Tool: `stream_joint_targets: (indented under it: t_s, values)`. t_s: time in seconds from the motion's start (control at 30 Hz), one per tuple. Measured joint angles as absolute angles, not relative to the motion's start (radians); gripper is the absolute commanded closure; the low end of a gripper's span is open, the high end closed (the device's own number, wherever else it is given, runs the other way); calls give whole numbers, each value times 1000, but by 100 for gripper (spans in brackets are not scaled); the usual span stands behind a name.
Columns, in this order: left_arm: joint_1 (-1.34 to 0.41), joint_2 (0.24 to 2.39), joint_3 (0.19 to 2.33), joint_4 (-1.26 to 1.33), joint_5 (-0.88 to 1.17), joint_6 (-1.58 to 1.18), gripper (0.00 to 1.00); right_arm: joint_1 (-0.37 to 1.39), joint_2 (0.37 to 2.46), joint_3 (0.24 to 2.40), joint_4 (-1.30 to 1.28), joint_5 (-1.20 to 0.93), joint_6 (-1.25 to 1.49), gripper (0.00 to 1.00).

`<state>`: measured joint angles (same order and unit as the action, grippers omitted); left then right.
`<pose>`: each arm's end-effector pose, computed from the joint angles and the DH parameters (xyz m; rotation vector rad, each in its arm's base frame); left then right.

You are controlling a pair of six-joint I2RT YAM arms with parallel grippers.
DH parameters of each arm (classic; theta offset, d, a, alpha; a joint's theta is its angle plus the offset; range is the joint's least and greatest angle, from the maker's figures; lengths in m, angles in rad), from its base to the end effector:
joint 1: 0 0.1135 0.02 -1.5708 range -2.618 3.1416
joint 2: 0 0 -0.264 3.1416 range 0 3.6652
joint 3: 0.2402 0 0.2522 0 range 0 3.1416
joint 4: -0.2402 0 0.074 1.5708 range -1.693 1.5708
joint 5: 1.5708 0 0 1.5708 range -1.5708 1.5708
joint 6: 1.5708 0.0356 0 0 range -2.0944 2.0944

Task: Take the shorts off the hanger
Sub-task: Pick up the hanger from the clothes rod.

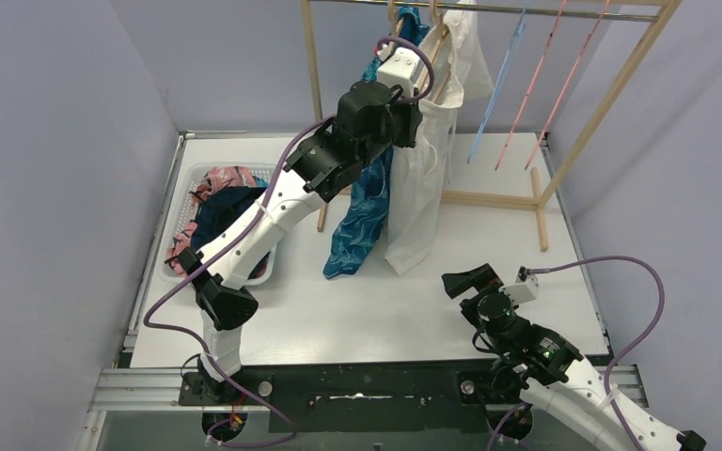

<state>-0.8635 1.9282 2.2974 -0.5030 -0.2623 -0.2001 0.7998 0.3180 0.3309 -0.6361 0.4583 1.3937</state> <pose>0.2842 -0.3183 0.4907 0.3729 1.6922 -0.5676 0.0806 0.0603 0.1974 0.8994 2.0360 0.7729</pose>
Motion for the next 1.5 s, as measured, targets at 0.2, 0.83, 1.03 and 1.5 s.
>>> stream_joint_targets:
  t_s: [0.2,0.83,1.03,1.5]
  values:
    - [-889,1876,2220,-450,-282,-170,100,800,311,331,-655,465,1403,2]
    - [-943,1700,1995,-351,-291,-115,100,800,332,331,-667,463,1430,2]
    - [-942,1595,1829,-319,-280,-116,100,800,347,331,-650,451,1428,2]
    - [-941,1295,1425,-302,-194,-182,100,800,301,344,-564,505,1279,2]
